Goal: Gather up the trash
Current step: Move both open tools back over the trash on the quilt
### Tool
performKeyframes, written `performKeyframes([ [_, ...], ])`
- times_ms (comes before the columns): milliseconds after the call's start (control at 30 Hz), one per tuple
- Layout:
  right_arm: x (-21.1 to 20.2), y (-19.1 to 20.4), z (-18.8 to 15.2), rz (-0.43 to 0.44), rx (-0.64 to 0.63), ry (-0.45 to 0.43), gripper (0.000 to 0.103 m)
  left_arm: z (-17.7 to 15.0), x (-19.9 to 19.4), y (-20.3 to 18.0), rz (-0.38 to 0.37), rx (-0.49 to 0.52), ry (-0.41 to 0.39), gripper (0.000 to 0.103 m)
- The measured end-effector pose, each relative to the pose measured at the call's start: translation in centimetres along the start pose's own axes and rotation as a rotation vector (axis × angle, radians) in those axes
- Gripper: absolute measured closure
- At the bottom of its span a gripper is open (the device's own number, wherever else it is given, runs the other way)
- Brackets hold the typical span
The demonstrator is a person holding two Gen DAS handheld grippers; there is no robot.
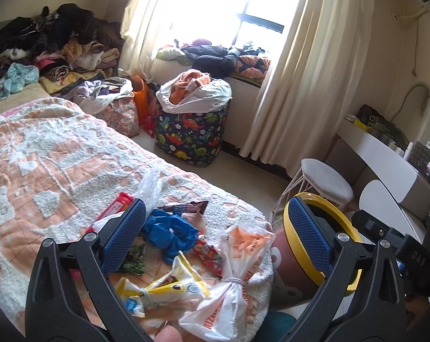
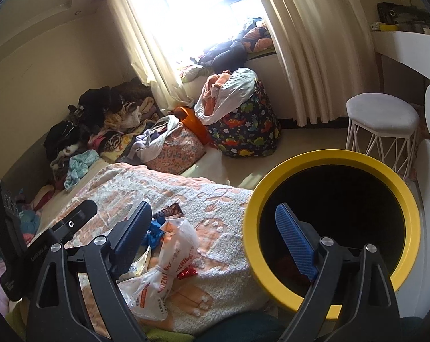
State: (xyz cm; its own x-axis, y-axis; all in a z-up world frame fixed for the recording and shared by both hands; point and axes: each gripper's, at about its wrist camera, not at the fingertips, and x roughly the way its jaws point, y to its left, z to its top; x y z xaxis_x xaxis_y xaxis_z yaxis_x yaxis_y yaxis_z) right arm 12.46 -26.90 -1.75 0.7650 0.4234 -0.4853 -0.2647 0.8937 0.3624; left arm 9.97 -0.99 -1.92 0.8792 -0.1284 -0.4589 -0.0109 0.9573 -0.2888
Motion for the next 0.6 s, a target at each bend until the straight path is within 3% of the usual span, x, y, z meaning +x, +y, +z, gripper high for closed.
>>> performKeyframes([
  [600, 1.3, 5.7, -3.6, 0.077, -0.127, 0.113, 0.014, 0.3, -1.4, 6.0, 0.093, -0.073, -0.012, 0.011],
])
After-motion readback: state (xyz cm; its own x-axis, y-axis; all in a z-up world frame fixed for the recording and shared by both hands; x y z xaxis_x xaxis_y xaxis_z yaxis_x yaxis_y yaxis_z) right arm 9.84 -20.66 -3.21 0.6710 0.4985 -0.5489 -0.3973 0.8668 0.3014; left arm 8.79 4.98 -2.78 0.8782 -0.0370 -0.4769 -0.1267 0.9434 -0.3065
